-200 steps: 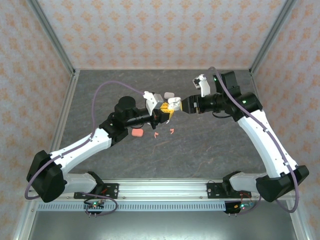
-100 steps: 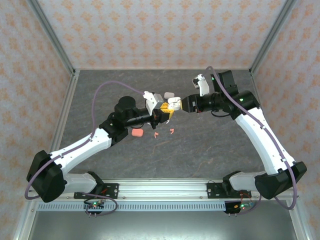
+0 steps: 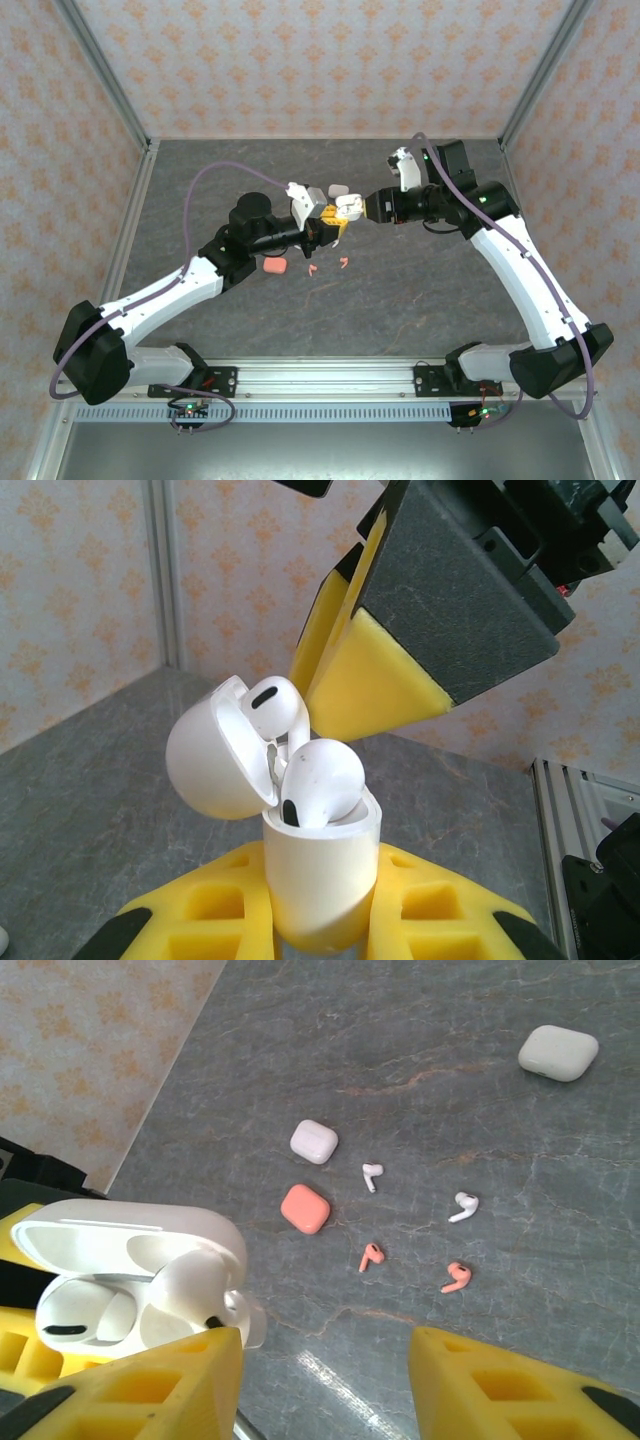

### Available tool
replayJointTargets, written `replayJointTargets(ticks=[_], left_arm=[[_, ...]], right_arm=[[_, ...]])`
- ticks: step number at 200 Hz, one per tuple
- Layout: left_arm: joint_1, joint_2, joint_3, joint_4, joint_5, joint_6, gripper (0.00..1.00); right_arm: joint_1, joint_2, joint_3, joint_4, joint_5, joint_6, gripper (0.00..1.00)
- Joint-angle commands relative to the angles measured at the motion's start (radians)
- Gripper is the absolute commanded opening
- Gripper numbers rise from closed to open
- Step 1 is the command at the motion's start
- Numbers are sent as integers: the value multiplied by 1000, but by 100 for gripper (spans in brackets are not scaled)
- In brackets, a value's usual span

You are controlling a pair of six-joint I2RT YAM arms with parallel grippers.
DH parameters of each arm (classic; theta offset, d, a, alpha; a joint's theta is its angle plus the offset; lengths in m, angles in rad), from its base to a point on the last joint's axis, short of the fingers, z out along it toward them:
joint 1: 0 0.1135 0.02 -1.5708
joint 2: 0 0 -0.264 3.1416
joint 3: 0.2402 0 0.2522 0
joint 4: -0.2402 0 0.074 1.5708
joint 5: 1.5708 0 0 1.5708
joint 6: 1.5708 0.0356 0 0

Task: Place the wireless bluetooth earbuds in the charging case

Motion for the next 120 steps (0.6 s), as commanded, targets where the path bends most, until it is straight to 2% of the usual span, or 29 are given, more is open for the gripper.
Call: replayJointTargets(ticks=[1, 29, 52, 91, 120], left_arm=[[-14, 2, 44, 14, -57, 21, 0], [-28, -4, 10, 70, -191, 20, 0], [-38, -5, -15, 131, -282, 16, 0], [-73, 5, -13, 151, -419, 45, 0], [-83, 24, -12, 182, -449, 40, 0]], right_arm=[[-3, -12, 38, 4, 62, 7, 49], [-2, -60, 56, -17, 98, 50, 52], [-3, -98, 65, -1, 158, 154, 55], [0, -130, 39, 133, 175, 391, 56], [22, -112, 22, 269, 165, 507, 58]])
